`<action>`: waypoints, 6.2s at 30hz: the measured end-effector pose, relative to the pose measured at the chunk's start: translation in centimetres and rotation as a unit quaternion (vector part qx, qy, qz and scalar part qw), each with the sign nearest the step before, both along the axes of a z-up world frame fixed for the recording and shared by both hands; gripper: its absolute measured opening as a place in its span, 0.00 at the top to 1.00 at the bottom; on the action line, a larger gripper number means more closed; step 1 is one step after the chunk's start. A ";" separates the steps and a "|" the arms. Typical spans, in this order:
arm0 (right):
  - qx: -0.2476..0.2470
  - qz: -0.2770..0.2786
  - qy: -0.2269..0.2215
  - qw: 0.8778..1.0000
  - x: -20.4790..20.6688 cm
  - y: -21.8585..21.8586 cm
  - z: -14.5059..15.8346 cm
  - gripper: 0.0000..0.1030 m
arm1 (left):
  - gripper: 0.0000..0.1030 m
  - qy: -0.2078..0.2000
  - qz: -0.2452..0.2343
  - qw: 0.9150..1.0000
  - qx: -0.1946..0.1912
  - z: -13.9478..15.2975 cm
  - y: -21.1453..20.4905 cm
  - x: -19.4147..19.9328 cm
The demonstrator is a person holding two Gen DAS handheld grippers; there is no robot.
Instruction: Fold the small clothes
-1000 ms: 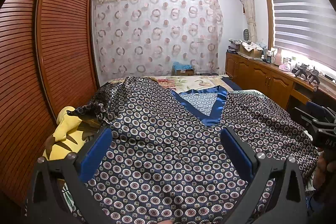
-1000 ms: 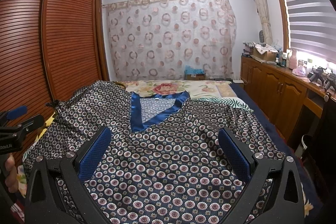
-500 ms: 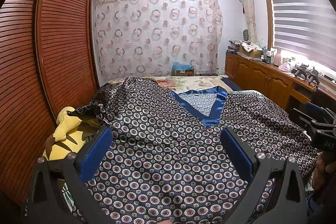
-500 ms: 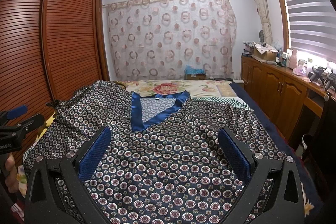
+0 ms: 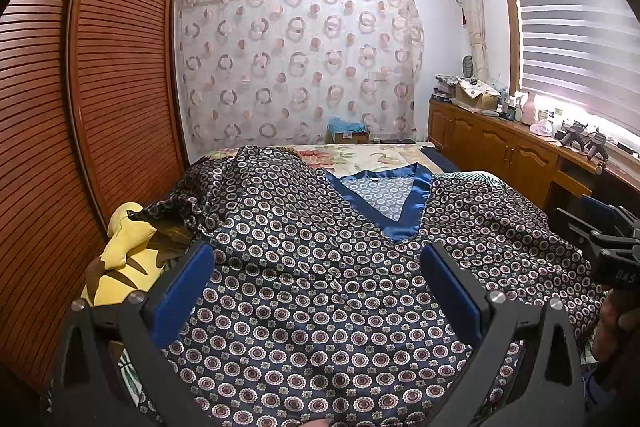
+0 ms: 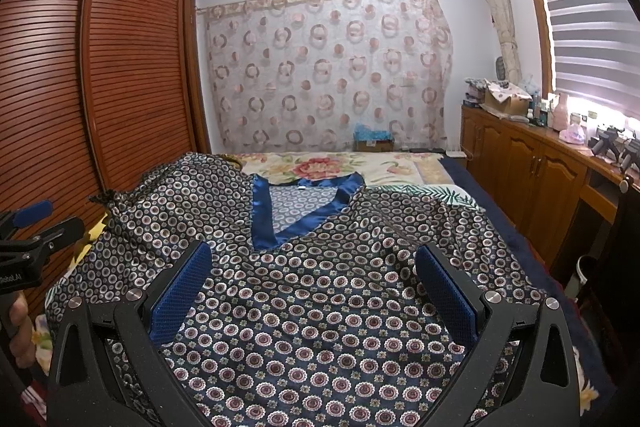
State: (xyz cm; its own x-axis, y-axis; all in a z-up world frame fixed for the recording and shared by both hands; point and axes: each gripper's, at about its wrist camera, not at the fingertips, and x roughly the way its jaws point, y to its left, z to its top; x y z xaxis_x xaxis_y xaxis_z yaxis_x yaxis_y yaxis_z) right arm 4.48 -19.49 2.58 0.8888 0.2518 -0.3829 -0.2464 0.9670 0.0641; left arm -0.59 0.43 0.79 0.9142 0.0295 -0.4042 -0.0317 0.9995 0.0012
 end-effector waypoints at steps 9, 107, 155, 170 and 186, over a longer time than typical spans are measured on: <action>-0.014 0.027 0.024 0.999 1.2 1.9 -0.9 0.00 | 0.00 0.027 0.015 1.000 -0.003 -1.3 2.4 1.3; -0.035 0.042 0.070 0.996 8.5 -0.5 -3.7 0.00 | 0.66 0.087 -0.116 0.989 -0.031 6.0 7.5 12.2; -0.092 0.340 0.106 0.930 18.9 30.4 -2.6 0.91 | 0.62 0.073 0.001 0.996 -0.054 -0.1 18.0 5.8; -0.064 0.231 0.112 0.964 24.6 24.6 -0.7 0.91 | 0.62 0.081 -0.030 0.995 -0.045 -1.3 14.3 7.4; -0.066 0.161 0.111 0.978 20.2 10.0 0.2 0.23 | 0.62 0.145 -0.093 0.984 -0.042 -5.4 7.5 12.0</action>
